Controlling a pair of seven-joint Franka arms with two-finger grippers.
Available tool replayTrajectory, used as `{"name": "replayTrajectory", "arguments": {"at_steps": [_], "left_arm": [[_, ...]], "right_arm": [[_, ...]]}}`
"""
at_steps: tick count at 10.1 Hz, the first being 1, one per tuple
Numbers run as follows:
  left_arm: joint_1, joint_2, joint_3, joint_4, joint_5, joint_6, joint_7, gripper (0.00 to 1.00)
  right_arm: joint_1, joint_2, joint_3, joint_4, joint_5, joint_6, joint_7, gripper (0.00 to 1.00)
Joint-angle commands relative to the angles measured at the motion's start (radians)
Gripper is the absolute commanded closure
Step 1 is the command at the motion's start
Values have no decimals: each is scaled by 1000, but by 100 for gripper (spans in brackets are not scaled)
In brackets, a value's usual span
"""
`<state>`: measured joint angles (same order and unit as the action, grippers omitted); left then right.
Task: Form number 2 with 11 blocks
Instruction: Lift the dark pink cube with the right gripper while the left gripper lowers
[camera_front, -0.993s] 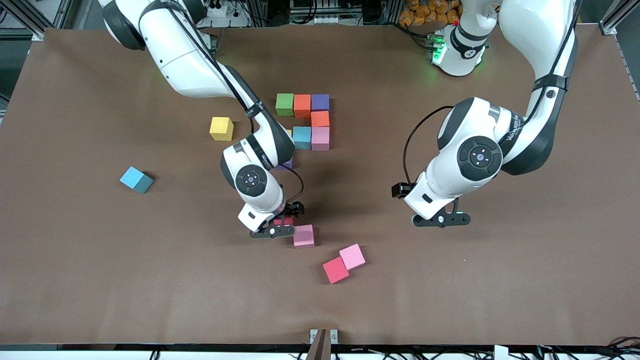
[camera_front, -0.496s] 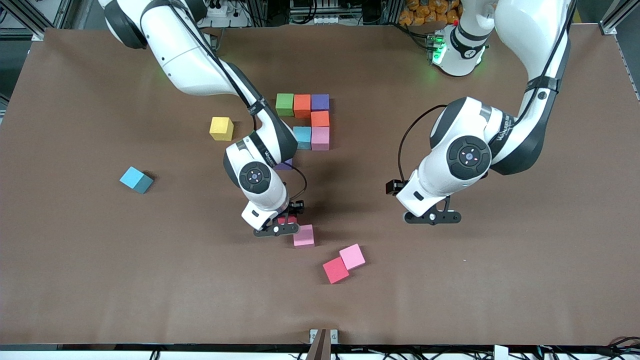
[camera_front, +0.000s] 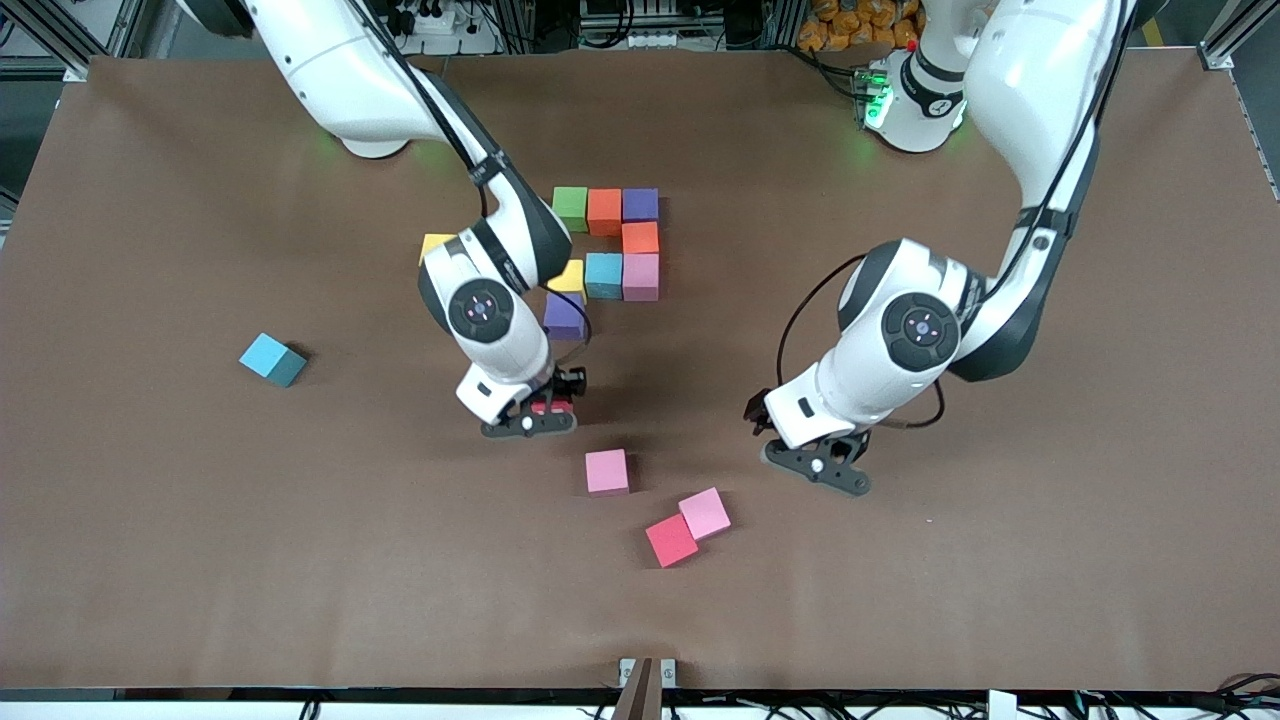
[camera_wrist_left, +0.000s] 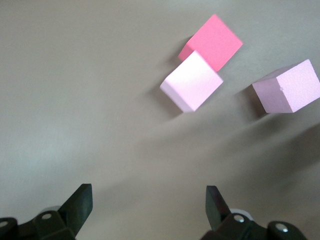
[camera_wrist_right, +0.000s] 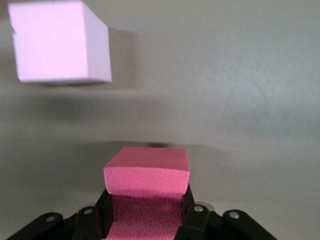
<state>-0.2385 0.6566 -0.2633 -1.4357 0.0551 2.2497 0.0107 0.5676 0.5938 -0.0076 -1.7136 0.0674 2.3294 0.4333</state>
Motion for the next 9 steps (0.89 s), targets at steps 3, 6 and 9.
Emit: {"name": "replayTrajectory", "arguments": {"at_steps": [3, 6, 9], "left_arm": [[11, 87, 4, 15, -18, 180, 444, 0], [11, 146, 4, 15, -23, 326, 574, 0], [1, 167, -1, 15, -24, 399, 603, 0]], "right_arm": [[18, -111, 6, -199, 31, 67, 25, 100], [24, -108, 35, -235, 34, 139, 61, 100], [28, -106, 47, -235, 34, 140, 62, 100]]}}
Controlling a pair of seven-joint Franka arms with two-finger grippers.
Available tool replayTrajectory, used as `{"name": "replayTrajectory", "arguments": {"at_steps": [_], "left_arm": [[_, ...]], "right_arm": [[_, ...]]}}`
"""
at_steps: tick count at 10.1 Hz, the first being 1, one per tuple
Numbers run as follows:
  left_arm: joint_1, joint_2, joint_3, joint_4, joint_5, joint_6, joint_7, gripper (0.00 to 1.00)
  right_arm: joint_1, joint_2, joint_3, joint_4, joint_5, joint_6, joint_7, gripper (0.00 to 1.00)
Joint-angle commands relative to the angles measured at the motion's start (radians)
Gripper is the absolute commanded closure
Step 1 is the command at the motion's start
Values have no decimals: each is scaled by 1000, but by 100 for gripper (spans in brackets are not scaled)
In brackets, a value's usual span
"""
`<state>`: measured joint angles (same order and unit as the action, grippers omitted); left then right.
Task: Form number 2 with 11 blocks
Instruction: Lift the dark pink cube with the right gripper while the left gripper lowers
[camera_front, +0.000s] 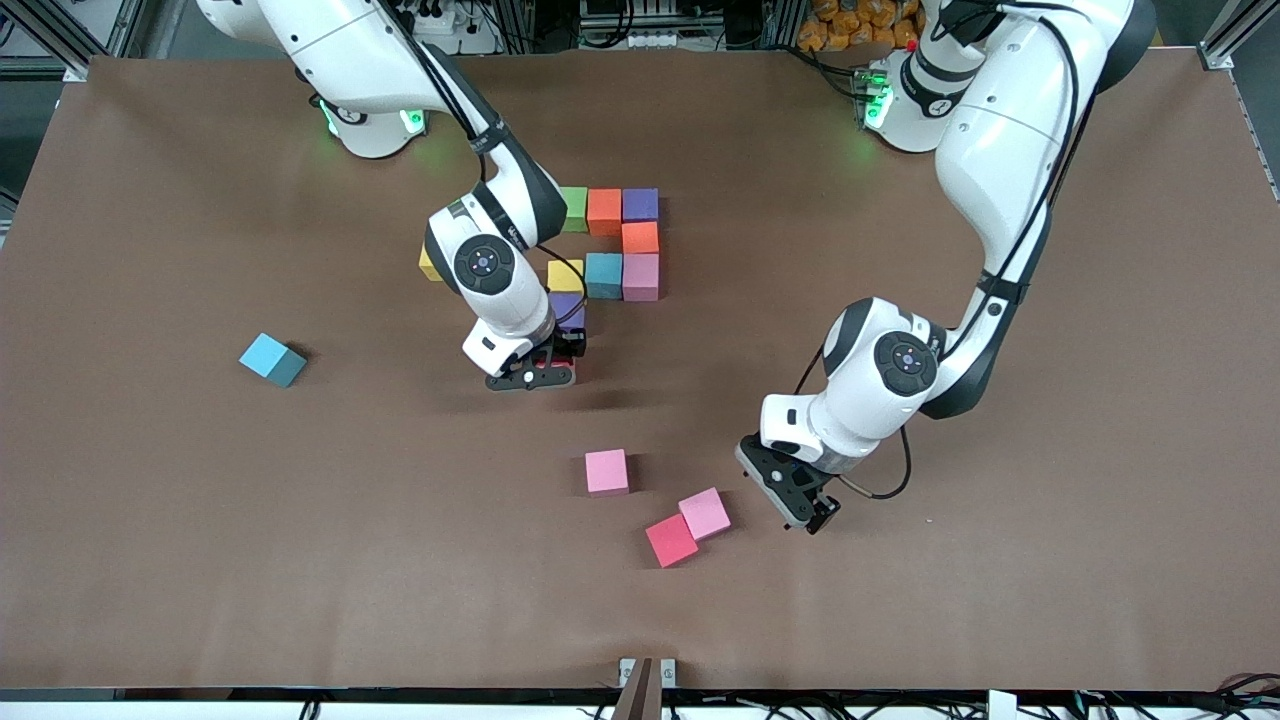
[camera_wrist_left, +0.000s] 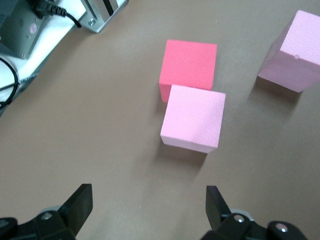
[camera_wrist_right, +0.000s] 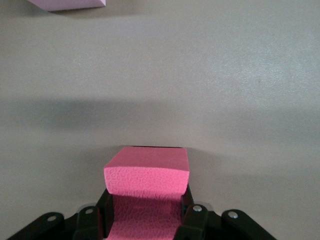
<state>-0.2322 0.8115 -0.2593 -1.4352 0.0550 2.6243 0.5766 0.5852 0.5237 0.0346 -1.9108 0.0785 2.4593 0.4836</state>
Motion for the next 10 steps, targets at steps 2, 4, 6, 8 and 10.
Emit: {"name": "replayTrajectory", "arguments": {"at_steps": [2, 4, 6, 8, 10], "left_arm": [[-7, 49, -29, 13, -35, 133, 37, 0], [-9, 105, -44, 15, -81, 265, 34, 0], [-7, 150, -67, 15, -89, 373, 32, 0], [-9, 159, -78, 13, -89, 395, 35, 0], [-19, 163, -78, 13, -89, 404, 35, 0]], "right_arm": [[10, -34, 7, -37, 23, 9, 12, 100], [12, -34, 8, -40, 23, 6, 10, 100], [12, -34, 13, -51, 23, 9, 10, 100], [12, -34, 15, -54, 23, 9, 10, 100], [13, -34, 22, -56, 23, 9, 10, 100]]}}
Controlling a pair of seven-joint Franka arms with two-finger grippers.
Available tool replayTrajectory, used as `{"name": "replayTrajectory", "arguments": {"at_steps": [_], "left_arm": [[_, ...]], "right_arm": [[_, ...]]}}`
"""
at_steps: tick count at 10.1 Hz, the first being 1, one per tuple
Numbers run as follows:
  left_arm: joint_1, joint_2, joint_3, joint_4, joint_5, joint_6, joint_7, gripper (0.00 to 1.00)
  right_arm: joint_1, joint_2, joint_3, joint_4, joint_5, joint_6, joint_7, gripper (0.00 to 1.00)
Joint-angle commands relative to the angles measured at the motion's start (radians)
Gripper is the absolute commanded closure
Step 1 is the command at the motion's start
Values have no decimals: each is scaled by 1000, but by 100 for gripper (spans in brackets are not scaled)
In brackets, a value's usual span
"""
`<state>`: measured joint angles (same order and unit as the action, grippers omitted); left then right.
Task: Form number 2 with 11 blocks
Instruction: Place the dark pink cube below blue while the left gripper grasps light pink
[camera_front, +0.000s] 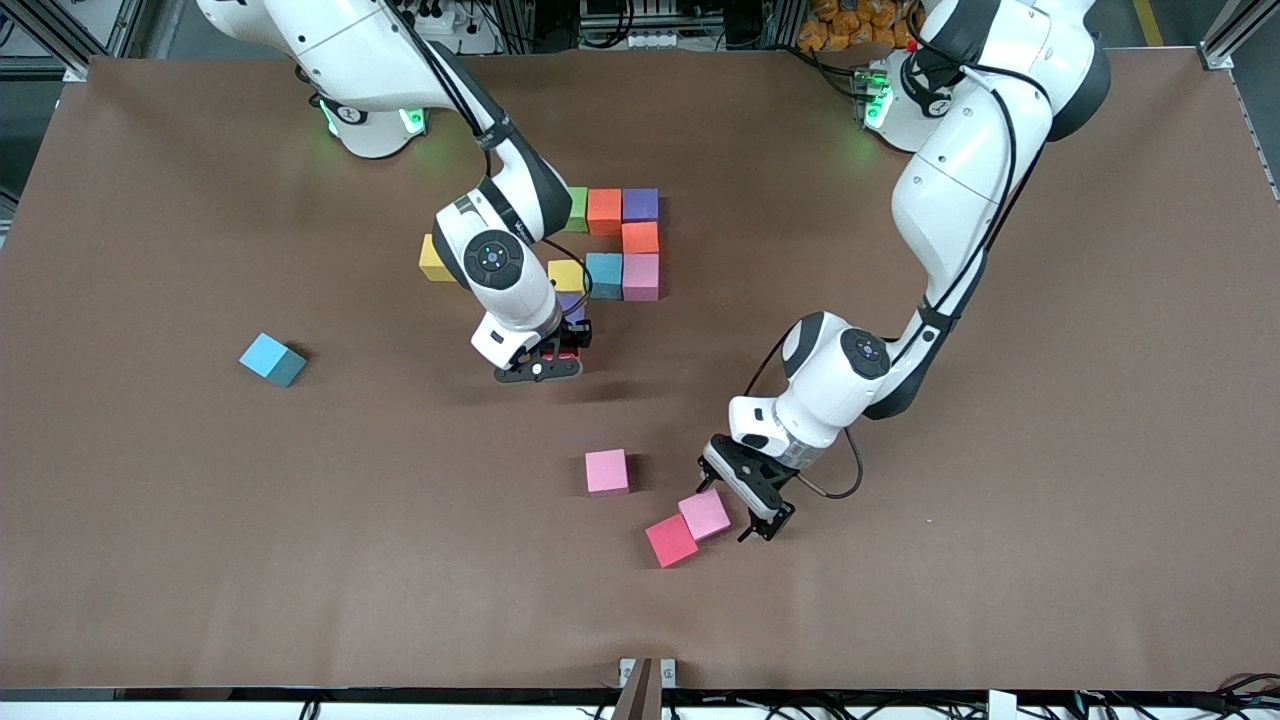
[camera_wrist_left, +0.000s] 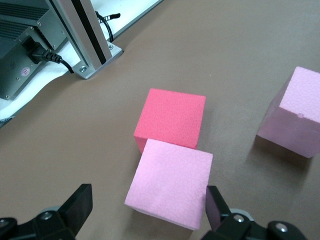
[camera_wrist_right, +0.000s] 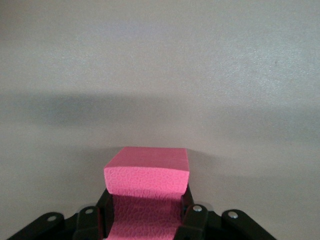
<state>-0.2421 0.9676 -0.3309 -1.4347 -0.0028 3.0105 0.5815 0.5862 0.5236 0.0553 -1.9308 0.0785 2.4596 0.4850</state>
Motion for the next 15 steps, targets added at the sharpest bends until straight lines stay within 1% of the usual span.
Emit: {"name": "replayTrajectory", "arguments": {"at_steps": [1, 3, 6, 7, 8, 13, 14, 15], "left_arm": [[-9, 19, -7, 13, -31, 36, 31, 0], [-16, 39, -7, 13, -31, 74, 31, 0], [-23, 40, -7, 11, -29, 76, 31, 0], [-23, 42, -7, 11, -29, 76, 31, 0], [-28, 49, -7, 11, -29, 77, 31, 0], [-37, 63, -7, 11, -31, 102, 23, 0], [-37, 62, -7, 10, -29, 102, 23, 24], [-37, 60, -5, 8, -26, 102, 23, 70]], "right_arm": [[12, -34, 6, -39, 23, 9, 9, 100], [11, -34, 6, -40, 23, 7, 12, 100], [11, -34, 6, -43, 23, 7, 17, 100], [11, -36, 6, -43, 21, 2, 17, 62], [9, -36, 6, -43, 14, 2, 15, 1], [4, -45, 6, -36, 12, 1, 15, 0], [0, -59, 6, -34, 14, 1, 17, 0], [-9, -85, 6, -36, 14, -7, 17, 0]]}}
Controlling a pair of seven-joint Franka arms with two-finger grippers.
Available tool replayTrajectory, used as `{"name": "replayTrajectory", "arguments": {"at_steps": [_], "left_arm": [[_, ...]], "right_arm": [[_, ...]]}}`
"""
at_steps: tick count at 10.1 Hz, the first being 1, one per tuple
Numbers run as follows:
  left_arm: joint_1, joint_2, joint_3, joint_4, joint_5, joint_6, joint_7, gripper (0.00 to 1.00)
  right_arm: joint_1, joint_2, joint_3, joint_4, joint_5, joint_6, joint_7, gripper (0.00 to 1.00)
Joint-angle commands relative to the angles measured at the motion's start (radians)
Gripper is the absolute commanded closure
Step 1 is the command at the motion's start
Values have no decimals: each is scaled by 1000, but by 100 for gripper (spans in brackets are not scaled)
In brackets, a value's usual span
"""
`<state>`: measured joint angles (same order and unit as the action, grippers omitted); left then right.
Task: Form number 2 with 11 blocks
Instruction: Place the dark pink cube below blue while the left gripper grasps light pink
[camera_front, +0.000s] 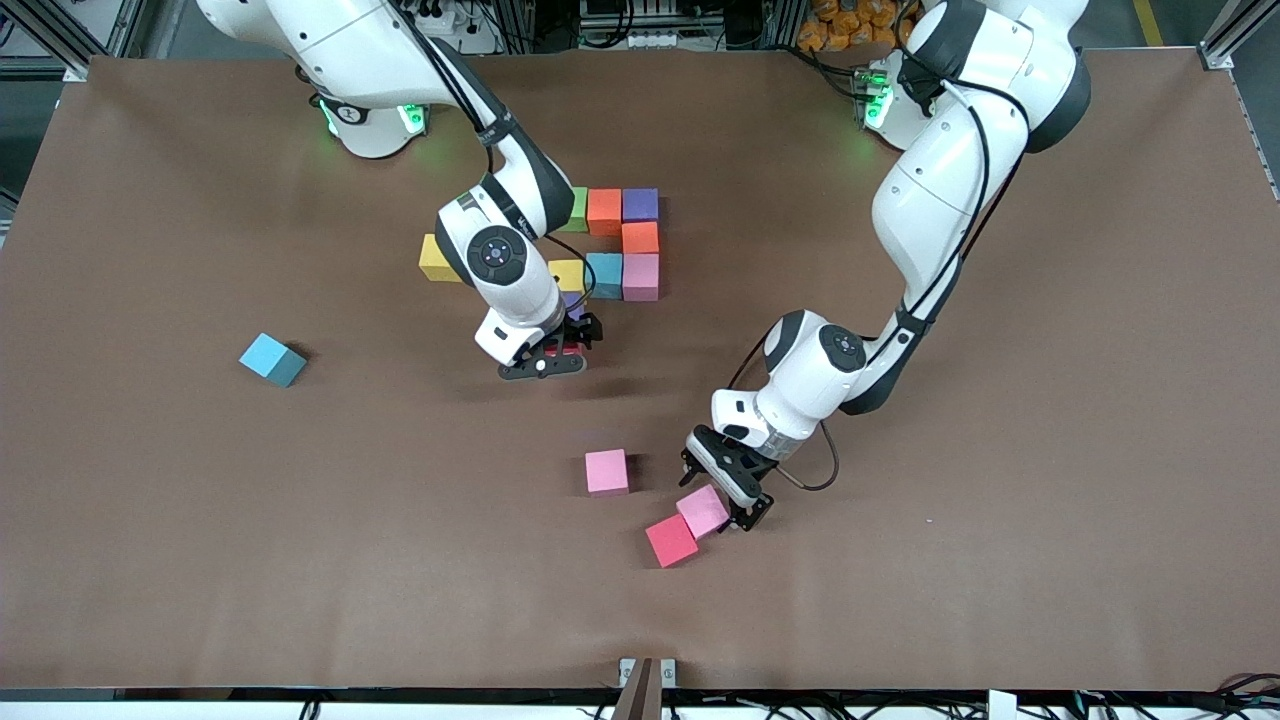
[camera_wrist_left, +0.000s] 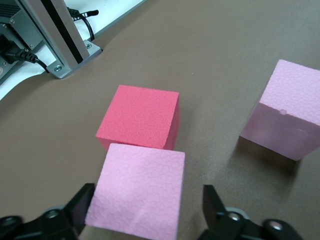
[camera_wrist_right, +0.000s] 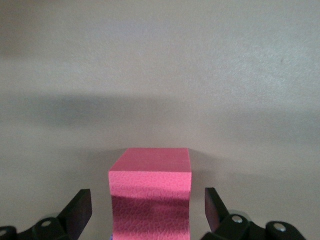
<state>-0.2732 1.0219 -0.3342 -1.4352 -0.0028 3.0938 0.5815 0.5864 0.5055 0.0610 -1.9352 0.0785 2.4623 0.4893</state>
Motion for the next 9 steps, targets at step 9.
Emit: {"name": "replayTrajectory", "arguments": {"at_steps": [9], "left_arm": [[8, -134, -23, -53, -32, -151, -67, 99]], "right_arm": [[-79, -321, -6, -316, 14, -248, 14, 0]]}}
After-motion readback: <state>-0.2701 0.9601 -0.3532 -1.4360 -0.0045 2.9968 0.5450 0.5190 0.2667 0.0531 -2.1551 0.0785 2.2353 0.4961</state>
